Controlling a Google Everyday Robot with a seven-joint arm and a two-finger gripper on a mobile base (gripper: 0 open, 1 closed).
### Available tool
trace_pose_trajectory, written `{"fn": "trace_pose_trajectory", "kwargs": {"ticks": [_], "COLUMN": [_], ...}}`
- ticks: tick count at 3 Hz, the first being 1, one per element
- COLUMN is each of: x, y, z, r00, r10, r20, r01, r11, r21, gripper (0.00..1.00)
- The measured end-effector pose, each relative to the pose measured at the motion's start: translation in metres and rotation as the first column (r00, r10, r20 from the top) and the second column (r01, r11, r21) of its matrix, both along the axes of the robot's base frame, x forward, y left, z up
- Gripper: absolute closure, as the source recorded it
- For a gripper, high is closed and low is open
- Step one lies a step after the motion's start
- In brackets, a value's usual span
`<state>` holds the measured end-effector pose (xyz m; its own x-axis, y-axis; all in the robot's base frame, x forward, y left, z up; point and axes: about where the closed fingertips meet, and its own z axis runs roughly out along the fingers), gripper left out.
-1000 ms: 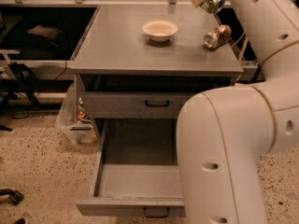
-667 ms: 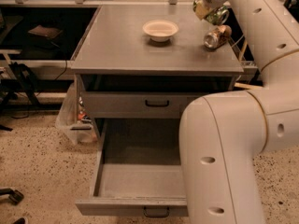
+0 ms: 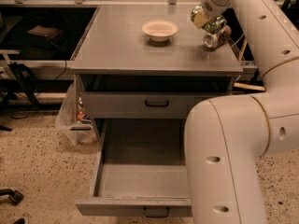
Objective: Pick green can from middle drawer and place on counter
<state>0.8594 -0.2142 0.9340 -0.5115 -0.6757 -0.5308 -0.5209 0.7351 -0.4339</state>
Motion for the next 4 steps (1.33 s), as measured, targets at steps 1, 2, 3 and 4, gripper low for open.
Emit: {"fn": "trace_pose_trajectory", "kwargs": {"ticks": [1, 2, 3, 4], "x": [-0.002, -0.005, -0.006, -0.006], "y": [0.002, 0.009, 0.01, 0.01], "z": [-0.035, -0.093, -0.087, -0.087], "r00": [0.9975, 0.985, 0.985, 0.985], "r10": [0.026, 0.087, 0.087, 0.088], "r20": [-0.066, -0.149, -0.149, -0.149], "r01": [-0.023, -0.066, -0.066, -0.066], "r11": [0.999, 0.987, 0.987, 0.987], "r21": [0.044, 0.145, 0.145, 0.145], "gripper": [1.0, 1.0, 0.81, 0.58]}}
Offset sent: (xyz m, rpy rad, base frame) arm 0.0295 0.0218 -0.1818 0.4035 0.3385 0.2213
